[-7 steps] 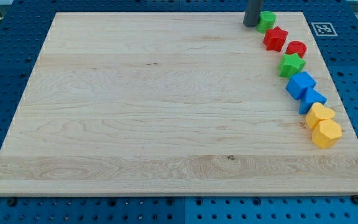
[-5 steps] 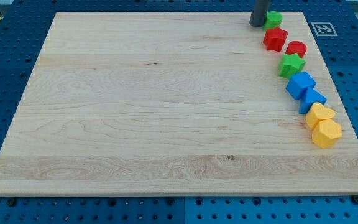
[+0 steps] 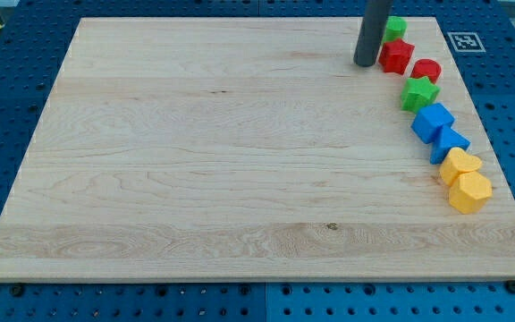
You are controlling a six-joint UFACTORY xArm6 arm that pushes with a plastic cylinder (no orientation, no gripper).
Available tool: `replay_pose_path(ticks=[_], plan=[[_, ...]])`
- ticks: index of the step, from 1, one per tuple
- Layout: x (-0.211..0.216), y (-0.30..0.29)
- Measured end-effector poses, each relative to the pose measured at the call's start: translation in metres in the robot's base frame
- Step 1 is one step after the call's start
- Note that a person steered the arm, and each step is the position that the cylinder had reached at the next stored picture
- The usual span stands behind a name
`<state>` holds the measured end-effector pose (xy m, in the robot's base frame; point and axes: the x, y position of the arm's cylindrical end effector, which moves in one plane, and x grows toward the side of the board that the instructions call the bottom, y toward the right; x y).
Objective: Move green star to the right center of the board
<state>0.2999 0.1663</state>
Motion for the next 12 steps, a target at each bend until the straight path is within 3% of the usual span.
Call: replay_pose_path(ticks=[3, 5, 8, 12], plan=[[0.000, 0.042], [0.000, -0.006], [0.002, -0.005], [0.080, 0.015]])
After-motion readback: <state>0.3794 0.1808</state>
